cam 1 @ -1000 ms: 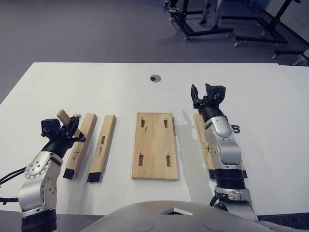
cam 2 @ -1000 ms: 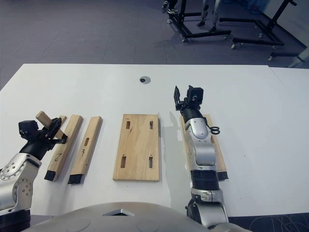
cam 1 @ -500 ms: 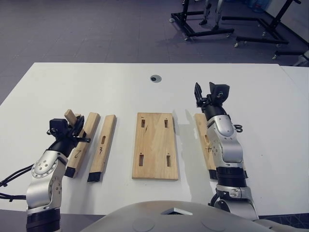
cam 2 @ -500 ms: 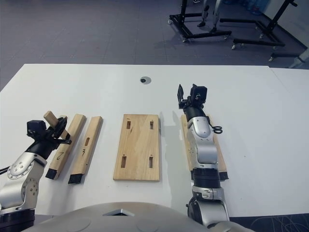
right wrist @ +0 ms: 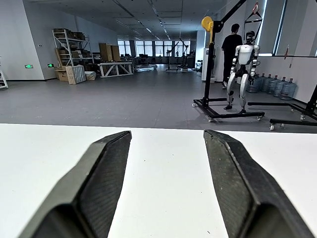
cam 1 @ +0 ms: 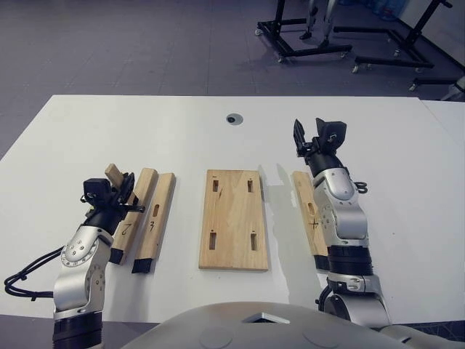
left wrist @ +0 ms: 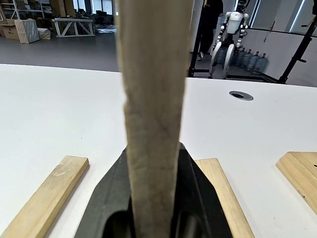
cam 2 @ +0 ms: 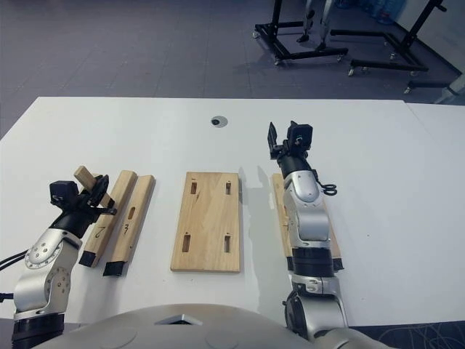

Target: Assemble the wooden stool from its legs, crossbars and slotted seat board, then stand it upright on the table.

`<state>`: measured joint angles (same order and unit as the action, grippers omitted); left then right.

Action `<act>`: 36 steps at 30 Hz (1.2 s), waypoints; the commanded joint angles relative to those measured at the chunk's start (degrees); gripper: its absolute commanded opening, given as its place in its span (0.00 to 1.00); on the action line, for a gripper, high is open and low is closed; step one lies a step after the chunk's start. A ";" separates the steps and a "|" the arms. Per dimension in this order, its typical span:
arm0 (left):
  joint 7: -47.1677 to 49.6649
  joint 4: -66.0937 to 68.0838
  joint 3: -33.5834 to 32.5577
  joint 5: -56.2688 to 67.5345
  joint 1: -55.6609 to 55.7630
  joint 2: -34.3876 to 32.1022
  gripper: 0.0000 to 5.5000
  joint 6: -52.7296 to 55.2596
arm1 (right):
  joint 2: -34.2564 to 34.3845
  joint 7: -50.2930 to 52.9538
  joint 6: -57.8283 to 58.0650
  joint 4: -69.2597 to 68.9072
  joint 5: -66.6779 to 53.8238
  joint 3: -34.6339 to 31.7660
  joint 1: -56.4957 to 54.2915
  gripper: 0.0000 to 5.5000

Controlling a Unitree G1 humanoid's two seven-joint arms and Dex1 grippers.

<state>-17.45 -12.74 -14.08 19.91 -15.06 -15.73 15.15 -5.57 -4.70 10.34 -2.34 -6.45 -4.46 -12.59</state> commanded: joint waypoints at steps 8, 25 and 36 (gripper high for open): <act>3.99 -10.44 -2.41 3.98 1.42 0.57 0.42 7.36 | 1.61 0.12 0.42 -0.66 -0.95 0.06 -0.14 0.49; 14.41 -22.04 -9.86 20.39 23.05 -7.02 0.47 25.73 | 2.33 0.85 -0.11 -0.32 -1.81 -1.51 -0.44 0.49; 9.75 -14.77 -9.33 18.39 21.91 -10.85 0.47 25.81 | 4.31 2.62 -1.52 -0.15 -0.54 -0.14 1.07 0.49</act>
<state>-7.33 -28.50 -24.41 38.92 6.04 -25.79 40.36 -1.66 -2.56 9.22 -2.75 -7.20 -4.87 -11.85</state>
